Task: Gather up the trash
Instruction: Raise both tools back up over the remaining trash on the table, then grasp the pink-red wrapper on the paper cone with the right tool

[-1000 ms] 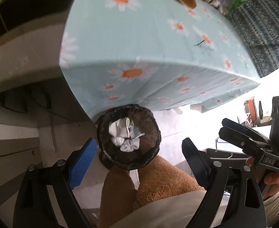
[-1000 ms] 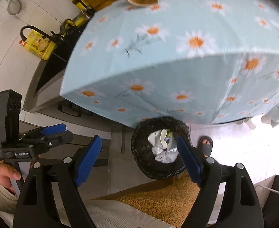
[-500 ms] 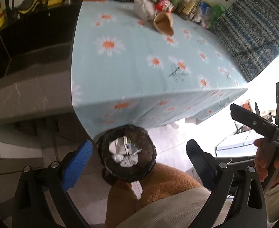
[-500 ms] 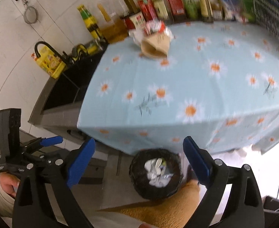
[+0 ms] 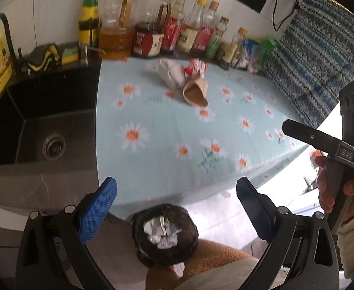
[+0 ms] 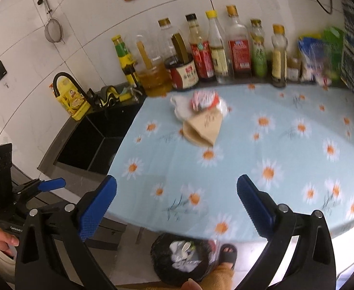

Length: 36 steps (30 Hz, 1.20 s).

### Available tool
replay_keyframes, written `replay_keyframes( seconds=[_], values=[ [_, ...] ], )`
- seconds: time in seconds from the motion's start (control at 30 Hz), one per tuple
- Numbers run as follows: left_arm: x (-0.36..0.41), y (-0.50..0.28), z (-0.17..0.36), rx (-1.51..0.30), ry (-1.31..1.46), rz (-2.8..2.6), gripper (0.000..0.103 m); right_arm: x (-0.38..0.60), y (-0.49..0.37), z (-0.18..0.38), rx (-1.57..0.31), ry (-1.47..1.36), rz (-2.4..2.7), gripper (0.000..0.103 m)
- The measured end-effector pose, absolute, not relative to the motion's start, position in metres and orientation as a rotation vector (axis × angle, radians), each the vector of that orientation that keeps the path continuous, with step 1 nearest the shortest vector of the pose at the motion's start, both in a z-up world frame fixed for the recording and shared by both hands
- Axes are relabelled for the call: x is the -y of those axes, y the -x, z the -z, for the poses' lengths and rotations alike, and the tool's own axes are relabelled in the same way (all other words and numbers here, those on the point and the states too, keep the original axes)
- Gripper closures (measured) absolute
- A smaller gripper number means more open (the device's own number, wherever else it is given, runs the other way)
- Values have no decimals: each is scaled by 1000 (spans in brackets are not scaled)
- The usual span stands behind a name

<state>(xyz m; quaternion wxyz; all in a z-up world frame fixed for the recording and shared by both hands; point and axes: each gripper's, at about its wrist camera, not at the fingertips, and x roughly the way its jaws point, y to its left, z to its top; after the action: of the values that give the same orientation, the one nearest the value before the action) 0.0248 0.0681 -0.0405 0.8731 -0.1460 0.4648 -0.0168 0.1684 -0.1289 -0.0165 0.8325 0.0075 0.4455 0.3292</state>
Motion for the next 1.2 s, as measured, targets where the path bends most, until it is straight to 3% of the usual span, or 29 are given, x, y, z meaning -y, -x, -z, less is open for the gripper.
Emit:
replay_keyframes(
  seconds=[0.37,0.97,1.1,1.2],
  values=[
    [-56,-74,27,-946,340,-76,7,112,-266,30,-964,76,-818,4],
    [-39,-125,52,-1011,447,-245,7,43,-356,77,-1028,235,-1059,4],
    [-40,-127,55,-1014,471,-280,7,25,-364,86,-1043,295,-1103,11],
    [-41,-127,59,-1018,486,-311,7,11,-370,98,-1062,361,-1126,23]
  ],
)
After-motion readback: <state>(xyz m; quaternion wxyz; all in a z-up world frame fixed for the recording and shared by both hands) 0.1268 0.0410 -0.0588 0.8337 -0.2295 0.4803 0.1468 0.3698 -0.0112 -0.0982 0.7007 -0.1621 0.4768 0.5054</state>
